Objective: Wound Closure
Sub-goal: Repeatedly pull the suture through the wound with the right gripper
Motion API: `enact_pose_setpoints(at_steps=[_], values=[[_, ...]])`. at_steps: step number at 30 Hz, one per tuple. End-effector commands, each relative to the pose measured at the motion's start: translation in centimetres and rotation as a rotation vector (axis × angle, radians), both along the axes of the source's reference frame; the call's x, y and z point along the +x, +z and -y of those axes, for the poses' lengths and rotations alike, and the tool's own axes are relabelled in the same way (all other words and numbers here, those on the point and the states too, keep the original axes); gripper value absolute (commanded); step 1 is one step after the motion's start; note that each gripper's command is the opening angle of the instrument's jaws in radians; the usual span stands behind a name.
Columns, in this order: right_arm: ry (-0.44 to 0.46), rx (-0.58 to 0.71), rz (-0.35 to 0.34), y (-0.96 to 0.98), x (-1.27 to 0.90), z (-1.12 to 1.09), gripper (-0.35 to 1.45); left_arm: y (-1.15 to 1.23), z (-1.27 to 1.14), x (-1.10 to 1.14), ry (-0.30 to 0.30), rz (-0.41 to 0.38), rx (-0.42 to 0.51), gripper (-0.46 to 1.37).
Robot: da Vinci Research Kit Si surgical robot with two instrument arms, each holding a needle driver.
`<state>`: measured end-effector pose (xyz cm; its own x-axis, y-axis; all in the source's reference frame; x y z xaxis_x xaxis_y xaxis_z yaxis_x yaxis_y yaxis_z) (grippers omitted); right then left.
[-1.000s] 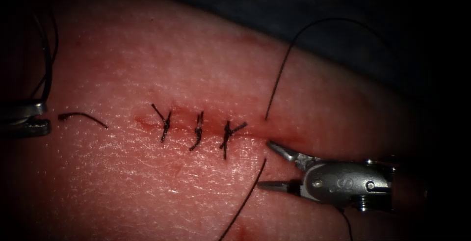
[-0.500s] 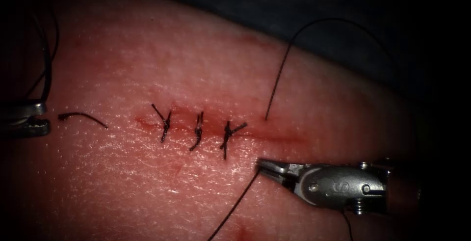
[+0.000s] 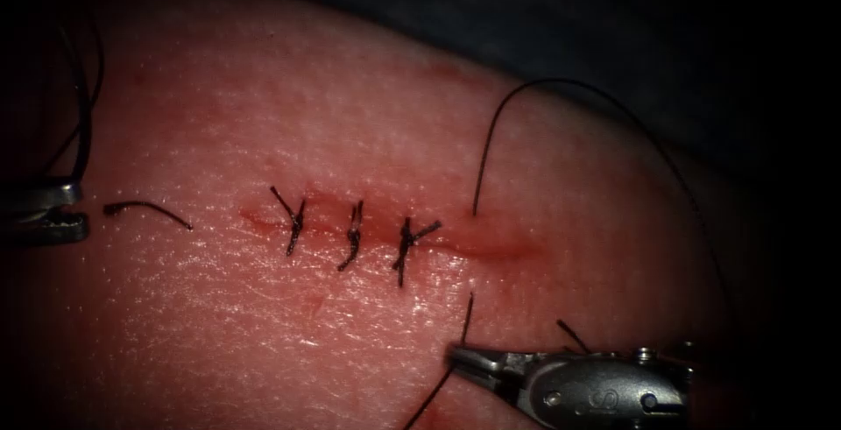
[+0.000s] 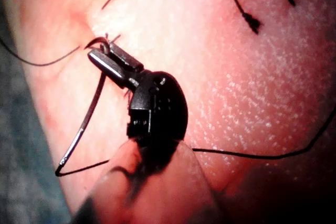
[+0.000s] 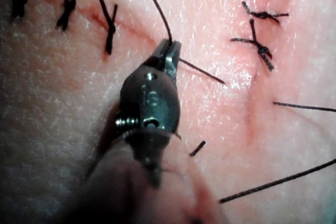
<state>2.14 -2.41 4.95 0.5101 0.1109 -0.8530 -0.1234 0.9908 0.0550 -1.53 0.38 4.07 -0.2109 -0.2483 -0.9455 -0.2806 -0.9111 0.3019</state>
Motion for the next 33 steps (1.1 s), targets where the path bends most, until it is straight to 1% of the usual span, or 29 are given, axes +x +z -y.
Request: enact_pose_setpoints(at_steps=[1,3,4,5,8,9,13,16,17,19,23,26,28,30,31,33], values=[[-0.005,0.004,-0.002,-0.10,0.05,0.09,-0.35,0.00,0.00,0.00,0.009,-0.002,0.002,-0.35],[-0.011,0.006,-0.007,-0.20,0.11,0.18,-0.35,0.00,0.00,0.00,0.009,-0.002,0.002,-0.35],[-0.012,0.010,-0.008,-0.29,0.17,0.27,-0.35,0.00,0.00,0.00,0.009,-0.002,0.002,-0.35],[-0.012,0.011,-0.009,-0.31,0.18,0.28,-0.35,0.00,0.00,0.00,0.009,-0.002,0.002,-0.35],[-0.029,0.021,-0.024,-0.46,0.32,0.42,-0.35,0.00,0.00,0.00,0.009,-0.002,0.002,-0.35],[-0.042,0.030,-0.033,-0.52,0.41,0.50,-0.35,0.00,0.00,0.00,0.009,-0.002,0.002,-0.35],[-0.081,0.052,-0.055,-0.65,0.62,0.68,-0.35,0.00,0.00,0.00,0.009,-0.002,0.002,-0.35],[-0.126,0.061,-0.077,-0.79,0.87,0.92,-0.35,0.00,0.00,0.00,0.009,-0.002,0.002,-0.35],[-0.132,0.056,-0.079,-0.80,0.88,0.94,-0.35,0.00,0.00,0.00,0.009,-0.002,0.002,-0.35],[-0.150,0.065,-0.088,-0.91,1.02,1.08,-0.35,0.00,0.00,0.00,0.010,-0.002,0.002,-0.35],[-0.167,0.082,-0.111,-1.07,1.22,1.30,-0.35,0.00,0.00,0.00,0.010,-0.002,0.002,-0.35],[-0.183,0.088,-0.125,-1.21,1.42,1.48,-0.35,0.00,0.00,0.00,0.009,-0.002,0.002,-0.35],[-0.196,0.099,-0.138,-1.33,1.61,1.64,-0.35,0.00,0.00,0.00,0.009,-0.002,0.002,-0.35],[-0.204,0.099,-0.146,-1.39,1.70,1.71,-0.35,0.00,0.00,0.00,0.009,-0.002,0.002,-0.35],[-0.212,0.104,-0.152,-1.46,1.81,1.79,-0.35,0.00,0.00,0.00,0.009,-0.002,0.002,-0.35],[-0.218,0.114,-0.161,-1.54,1.94,1.88,-0.35,0.00,0.00,0.00,0.009,-0.002,0.002,-0.35]])
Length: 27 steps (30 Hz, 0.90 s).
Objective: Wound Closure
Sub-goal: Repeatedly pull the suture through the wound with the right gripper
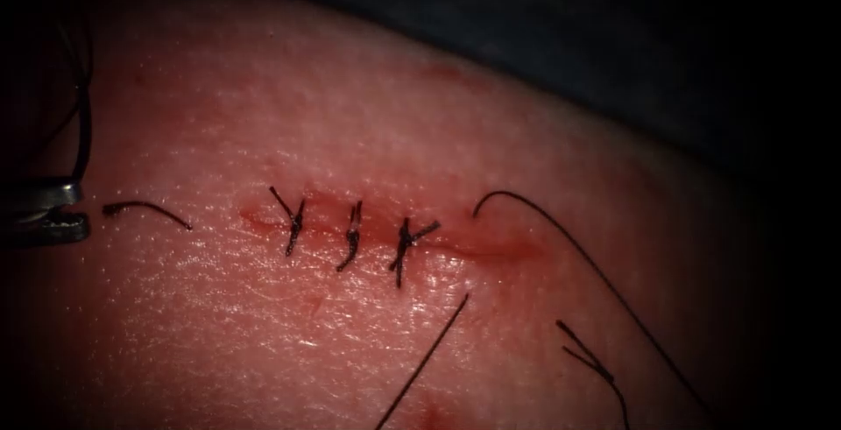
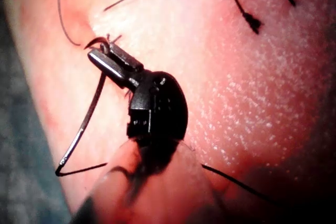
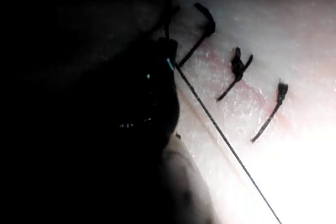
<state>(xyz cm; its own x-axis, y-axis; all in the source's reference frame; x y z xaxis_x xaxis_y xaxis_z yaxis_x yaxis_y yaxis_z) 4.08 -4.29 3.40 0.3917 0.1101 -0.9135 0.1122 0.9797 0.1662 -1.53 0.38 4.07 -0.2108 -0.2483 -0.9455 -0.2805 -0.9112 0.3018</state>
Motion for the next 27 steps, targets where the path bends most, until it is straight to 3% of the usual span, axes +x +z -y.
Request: enact_pose_setpoints(at_steps=[1,7,13,17,22,23,24,25,27], values=[[-0.005,0.003,-0.003,-0.04,0.07,0.04,-0.35,0.00,0.00,0.00,0.009,-0.003,0.002,-0.35],[-0.027,0.029,-0.016,-0.24,0.49,0.31,-0.35,0.00,0.00,0.00,0.009,-0.003,0.002,-0.35],[-0.051,0.055,-0.032,-0.30,0.81,0.58,-0.35,0.00,0.00,0.00,0.009,-0.002,0.002,-0.35],[-0.069,0.067,-0.043,-0.34,0.91,0.65,-0.35,0.00,0.00,0.00,0.009,-0.002,0.002,-0.35],[-0.069,0.072,-0.046,-0.37,0.91,0.55,-0.35,0.00,0.00,0.00,0.009,-0.002,0.002,-0.35],[-0.067,0.073,-0.041,-0.37,0.90,0.53,-0.28,0.00,0.00,0.00,0.009,-0.002,0.002,-0.35],[-0.058,0.070,-0.038,-0.37,0.89,0.51,0.12,0.00,0.00,0.00,0.009,-0.002,0.002,-0.35],[-0.031,0.058,-0.027,-0.36,0.84,0.46,0.91,0.00,0.00,0.00,0.009,-0.002,0.002,-0.35],[-0.004,0.055,-0.017,-0.36,0.80,0.42,1.15,0.00,0.00,0.00,0.009,-0.002,0.003,-0.35]])
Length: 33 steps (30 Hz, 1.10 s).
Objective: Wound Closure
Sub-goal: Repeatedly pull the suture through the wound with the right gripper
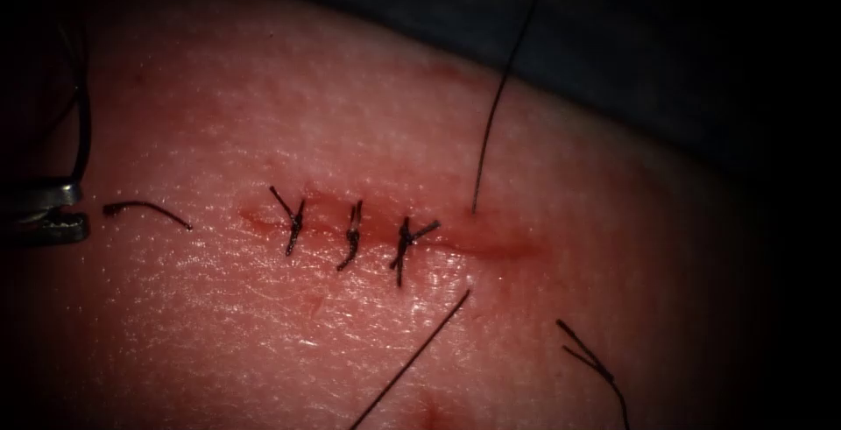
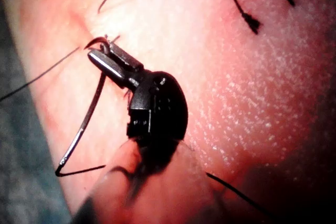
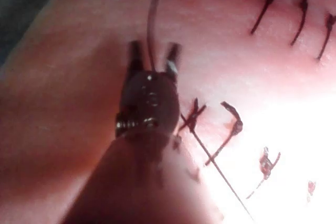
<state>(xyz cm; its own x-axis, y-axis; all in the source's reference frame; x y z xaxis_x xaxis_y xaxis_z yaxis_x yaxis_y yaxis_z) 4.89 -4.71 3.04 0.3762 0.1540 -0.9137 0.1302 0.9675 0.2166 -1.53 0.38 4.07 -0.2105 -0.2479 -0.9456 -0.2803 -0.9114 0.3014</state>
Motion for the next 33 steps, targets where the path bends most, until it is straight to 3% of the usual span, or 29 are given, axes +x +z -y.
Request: enact_pose_setpoints(at_steps=[1,6,12,20,22,27,33], values=[[0.025,-0.007,0.006,-0.01,-0.06,-0.05,1.28,0.00,0.00,0.00,0.009,-0.002,0.002,-0.35],[0.072,-0.030,0.011,-0.06,-0.45,-0.31,1.32,0.00,0.00,0.00,0.009,-0.003,0.002,-0.35],[0.145,-0.068,0.000,-0.13,-1.16,-0.76,1.28,0.00,0.00,-0.01,0.008,-0.003,0.002,-0.35],[0.224,-0.110,0.013,-0.09,-1.91,-1.33,1.26,0.00,0.00,-0.02,0.007,-0.004,0.001,-0.35],[0.244,-0.120,0.025,0.01,-2.13,-1.51,1.26,0.00,0.00,-0.02,0.007,-0.004,0.001,-0.35],[0.270,-0.143,0.048,0.24,-2.42,-1.76,1.26,0.00,0.00,-0.02,0.007,-0.004,0.001,-0.35],[0.304,-0.177,0.095,0.76,-2.80,-2.24,1.25,0.00,0.00,-0.02,0.007,-0.004,0.001,-0.35]])
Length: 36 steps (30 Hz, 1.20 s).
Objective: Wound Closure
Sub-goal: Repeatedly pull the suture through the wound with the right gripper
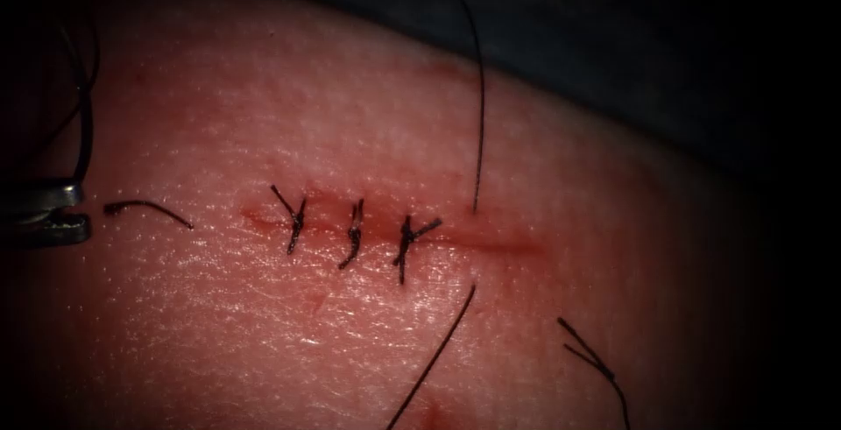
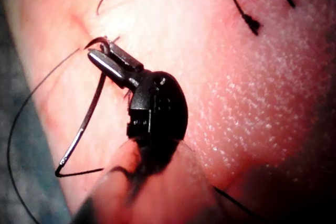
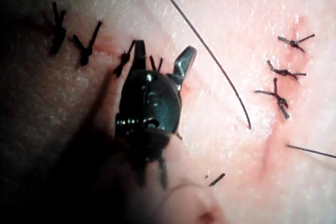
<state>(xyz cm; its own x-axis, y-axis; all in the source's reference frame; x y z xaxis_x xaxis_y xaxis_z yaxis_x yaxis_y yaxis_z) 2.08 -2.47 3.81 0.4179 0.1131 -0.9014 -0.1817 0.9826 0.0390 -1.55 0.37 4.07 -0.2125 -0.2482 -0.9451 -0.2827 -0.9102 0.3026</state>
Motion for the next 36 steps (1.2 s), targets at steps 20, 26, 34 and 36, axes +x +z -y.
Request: enact_pose_setpoints(at_steps=[20,26,34,36], values=[[0.076,-0.097,0.081,1.35,-0.20,-0.77,1.21,0.00,0.01,-0.01,0.011,0.000,0.007,-0.35],[0.079,-0.082,0.084,1.54,-0.14,-0.80,1.07,0.00,0.01,-0.03,0.012,0.002,0.006,-0.35],[0.081,-0.086,0.088,1.64,-0.04,-0.73,0.91,0.00,0.01,-0.03,0.012,0.002,0.006,-0.35],[0.075,-0.078,0.079,1.63,-0.04,-0.73,0.38,0.00,0.01,-0.03,0.012,0.002,0.006,-0.35]])
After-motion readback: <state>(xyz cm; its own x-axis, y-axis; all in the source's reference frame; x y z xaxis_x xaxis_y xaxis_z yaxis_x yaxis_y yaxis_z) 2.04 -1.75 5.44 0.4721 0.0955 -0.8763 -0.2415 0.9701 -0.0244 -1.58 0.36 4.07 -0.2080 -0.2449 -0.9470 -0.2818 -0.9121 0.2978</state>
